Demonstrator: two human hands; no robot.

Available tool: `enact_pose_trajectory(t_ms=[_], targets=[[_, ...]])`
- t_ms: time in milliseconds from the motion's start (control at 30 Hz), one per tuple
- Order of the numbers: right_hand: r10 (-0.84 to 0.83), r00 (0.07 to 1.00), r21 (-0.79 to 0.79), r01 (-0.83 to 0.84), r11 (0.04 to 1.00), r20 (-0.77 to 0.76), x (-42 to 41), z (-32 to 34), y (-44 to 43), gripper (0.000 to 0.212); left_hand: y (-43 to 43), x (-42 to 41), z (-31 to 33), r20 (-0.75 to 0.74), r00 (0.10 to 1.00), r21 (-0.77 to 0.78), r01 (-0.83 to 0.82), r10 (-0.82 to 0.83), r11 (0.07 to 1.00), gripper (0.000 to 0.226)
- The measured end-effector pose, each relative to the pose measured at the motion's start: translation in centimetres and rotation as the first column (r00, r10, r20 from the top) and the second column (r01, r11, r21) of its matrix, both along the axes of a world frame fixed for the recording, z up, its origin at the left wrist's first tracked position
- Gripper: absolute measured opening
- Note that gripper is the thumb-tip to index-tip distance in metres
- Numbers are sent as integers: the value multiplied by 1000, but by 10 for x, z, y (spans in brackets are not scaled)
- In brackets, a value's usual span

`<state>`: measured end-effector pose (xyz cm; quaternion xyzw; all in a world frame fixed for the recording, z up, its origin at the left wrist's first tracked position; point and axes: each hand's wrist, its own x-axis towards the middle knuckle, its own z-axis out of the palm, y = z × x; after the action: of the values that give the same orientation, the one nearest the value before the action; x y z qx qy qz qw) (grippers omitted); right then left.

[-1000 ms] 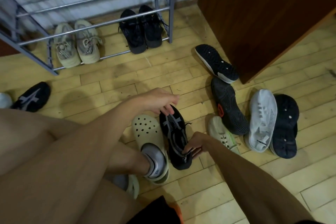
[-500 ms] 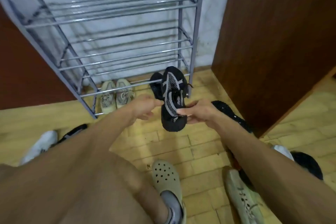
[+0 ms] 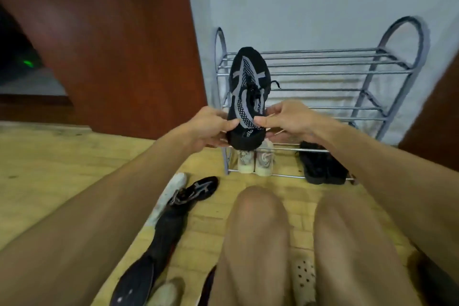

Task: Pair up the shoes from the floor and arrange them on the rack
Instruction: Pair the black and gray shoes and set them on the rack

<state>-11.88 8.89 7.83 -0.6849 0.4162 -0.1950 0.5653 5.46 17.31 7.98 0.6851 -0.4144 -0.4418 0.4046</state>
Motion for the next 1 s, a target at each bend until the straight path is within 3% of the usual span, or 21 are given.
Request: enact_pose_trajectory(t_ms=[133,200,300,500,567,667,767,833,1000], targets=[[124,988,24,-122,992,-89,65,-16,22,37,43,54,-22,-29,995,16,-100,101,995,38],[190,977,70,-184,980,-91,92,-27,36,26,65,75,-38,-78,987,42,-139,142,989,38],[279,952,138,-262,955,-123,124,-47,61,33,94,100,-73,-160,971,112,-161,178,980,22],[193,963,234,-147,961,-186,169,-112,79,51,114,131,-147,-289,900,167,-288,326,943,32],[174,961,258,-116,959,-214,174,-131,77,52,113,138,-168,-304,905,219,-237,297,946,33],[153,956,263,-85,961,-249,177,-158,64,51,104,147,-198,-252,947,304,-116,197,946,26],[137,951,271,-59,961,-276,178,-184,45,49,86,152,-230,-182,961,351,-136,210,927,33],[97,948,265,-14,964,-304,182,-205,29,46,72,153,-249,-126,967,389,-155,219,908,22],[18,926,282,96,955,-377,201,-246,0,37,40,165,-308,263,957,443,-234,124,865,10]])
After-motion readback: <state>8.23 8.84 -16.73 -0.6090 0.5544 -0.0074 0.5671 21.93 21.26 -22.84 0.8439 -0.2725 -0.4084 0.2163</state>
